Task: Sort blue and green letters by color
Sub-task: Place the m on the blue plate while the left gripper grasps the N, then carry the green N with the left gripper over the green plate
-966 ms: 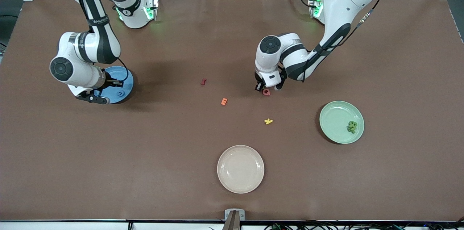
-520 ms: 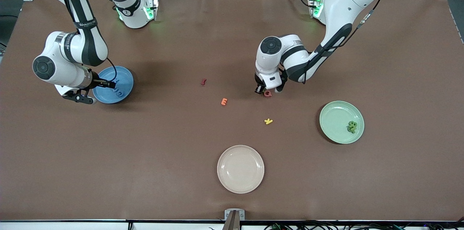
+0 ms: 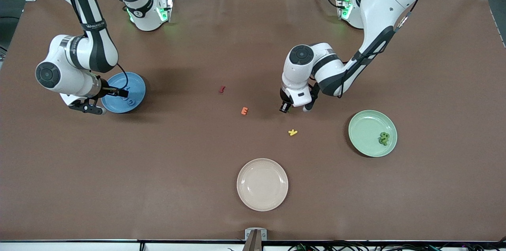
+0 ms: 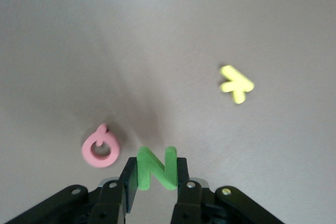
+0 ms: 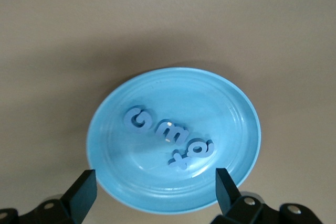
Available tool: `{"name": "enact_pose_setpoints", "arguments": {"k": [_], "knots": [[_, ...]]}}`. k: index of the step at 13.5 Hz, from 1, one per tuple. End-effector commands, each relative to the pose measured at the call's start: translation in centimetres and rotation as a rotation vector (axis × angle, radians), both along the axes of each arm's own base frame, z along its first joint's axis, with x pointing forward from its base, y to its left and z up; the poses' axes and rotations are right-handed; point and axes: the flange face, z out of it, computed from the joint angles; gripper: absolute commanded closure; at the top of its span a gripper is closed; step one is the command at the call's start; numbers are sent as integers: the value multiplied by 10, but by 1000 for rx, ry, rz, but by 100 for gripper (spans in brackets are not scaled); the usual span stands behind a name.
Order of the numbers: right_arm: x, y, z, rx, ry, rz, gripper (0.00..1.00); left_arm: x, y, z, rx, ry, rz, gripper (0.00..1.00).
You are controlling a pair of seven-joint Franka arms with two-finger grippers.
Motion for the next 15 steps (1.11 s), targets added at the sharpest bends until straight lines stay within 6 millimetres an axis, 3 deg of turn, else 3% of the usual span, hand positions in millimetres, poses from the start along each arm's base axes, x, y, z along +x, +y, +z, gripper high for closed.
{"name": "enact_pose_setpoints", "arguments": {"k": [1, 8, 11, 15], "knots": [[32, 7, 60, 9, -1, 29, 0, 14, -2, 19, 34, -39, -47, 100], [87, 27, 202, 15, -31, 132, 0, 41, 20, 46, 80, -79, -150, 100], [94, 18, 237, 10, -54, 142, 0, 53, 36, 50, 92, -84, -197, 100], [96, 6, 260, 15, -72, 190, 0, 73, 65, 55, 111, -91, -261, 100]]}}
